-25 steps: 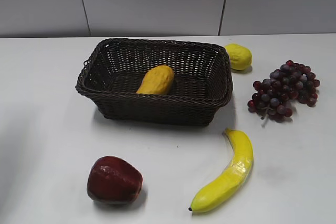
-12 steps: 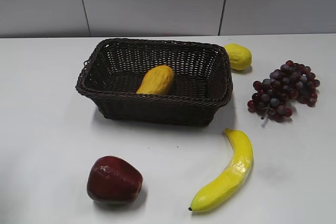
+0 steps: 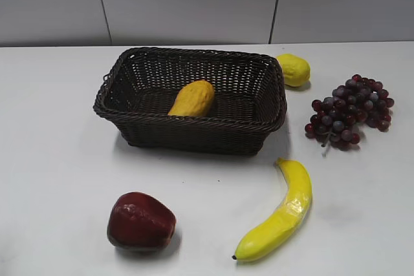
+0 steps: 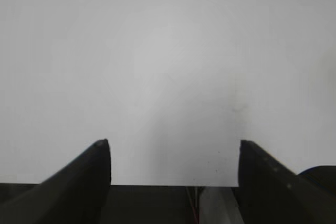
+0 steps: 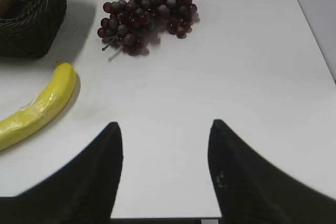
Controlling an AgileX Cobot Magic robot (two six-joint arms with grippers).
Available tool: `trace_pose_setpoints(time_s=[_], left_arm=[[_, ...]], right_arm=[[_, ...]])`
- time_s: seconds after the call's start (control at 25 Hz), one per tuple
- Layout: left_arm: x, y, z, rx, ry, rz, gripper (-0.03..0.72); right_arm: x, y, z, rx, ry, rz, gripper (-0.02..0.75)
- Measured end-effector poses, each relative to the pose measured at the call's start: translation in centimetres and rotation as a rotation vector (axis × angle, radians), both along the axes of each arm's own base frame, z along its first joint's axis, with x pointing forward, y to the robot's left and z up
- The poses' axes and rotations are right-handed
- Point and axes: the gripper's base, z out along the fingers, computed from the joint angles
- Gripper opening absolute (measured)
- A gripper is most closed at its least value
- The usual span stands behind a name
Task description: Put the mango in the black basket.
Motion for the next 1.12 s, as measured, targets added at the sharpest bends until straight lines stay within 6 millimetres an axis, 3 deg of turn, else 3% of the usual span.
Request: trace_pose_setpoints(time_s=[0.24,0.6,1.12], left_arm=[[-3.5,-0.1,-0.9,0.005,-0.127,0.002,0.572],[-7.6,-0.3,0.6,0.017,-0.434,0.004,0.572],[-11.1,-0.4,1.1,0.025,-0.661,0.005,0.558]], right_arm=[[0.0,0.0,0.0,0.000,0.000,0.000,0.407],[0.0,0.0,0.0,-0.001,0.000,0.001,0.407],[0.0,0.0,0.0,-0.001,0.000,0.000,0.407]])
